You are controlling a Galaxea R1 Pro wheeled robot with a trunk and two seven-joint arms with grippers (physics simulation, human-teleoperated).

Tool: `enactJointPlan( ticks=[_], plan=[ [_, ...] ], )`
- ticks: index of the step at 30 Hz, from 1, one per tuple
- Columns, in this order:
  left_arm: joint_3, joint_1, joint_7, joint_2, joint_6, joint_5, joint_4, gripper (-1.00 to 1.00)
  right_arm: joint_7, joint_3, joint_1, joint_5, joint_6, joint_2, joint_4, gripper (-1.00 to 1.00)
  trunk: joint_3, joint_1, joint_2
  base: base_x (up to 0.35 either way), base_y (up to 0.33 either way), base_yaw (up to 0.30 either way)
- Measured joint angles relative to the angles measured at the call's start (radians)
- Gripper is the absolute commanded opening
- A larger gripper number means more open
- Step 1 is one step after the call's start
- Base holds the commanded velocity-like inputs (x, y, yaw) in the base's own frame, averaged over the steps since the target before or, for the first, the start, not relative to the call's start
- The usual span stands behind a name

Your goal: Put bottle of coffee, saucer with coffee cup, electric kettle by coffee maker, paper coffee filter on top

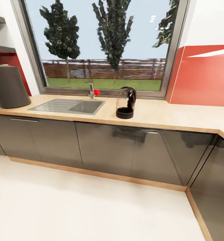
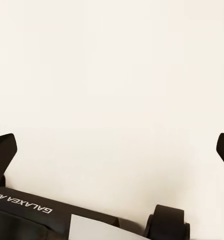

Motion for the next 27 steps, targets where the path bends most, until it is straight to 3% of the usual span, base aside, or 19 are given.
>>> enactJointPlan(
  ticks=[11,25,26,27],
  plan=[
    [0.000,0.000,0.000,0.000,0.000,0.000,0.000,1.00,-0.002,0.000,0.000,0.000,0.000,0.000,0.000,1.00,0.000,0.000,0.000,0.000,-0.321,0.120],
    [0.000,0.000,-0.001,0.000,0.001,-0.001,0.000,1.00,0.005,0.002,0.000,-0.003,0.001,-0.001,0.028,1.00,0.000,0.000,0.000,0.000,-0.031,0.007],
    [0.000,0.000,0.001,-0.003,0.001,-0.001,0.001,1.00,0.124,0.007,-0.001,-0.004,0.006,-0.001,-0.054,1.00,0.000,0.000,0.000,0.000,0.000,0.000],
    [0.000,0.000,0.001,-0.004,0.001,-0.001,0.001,1.00,0.181,0.000,-0.004,-0.007,0.023,0.000,-0.216,1.00,0.000,0.000,0.000,0.000,0.000,0.000]
  ],
)
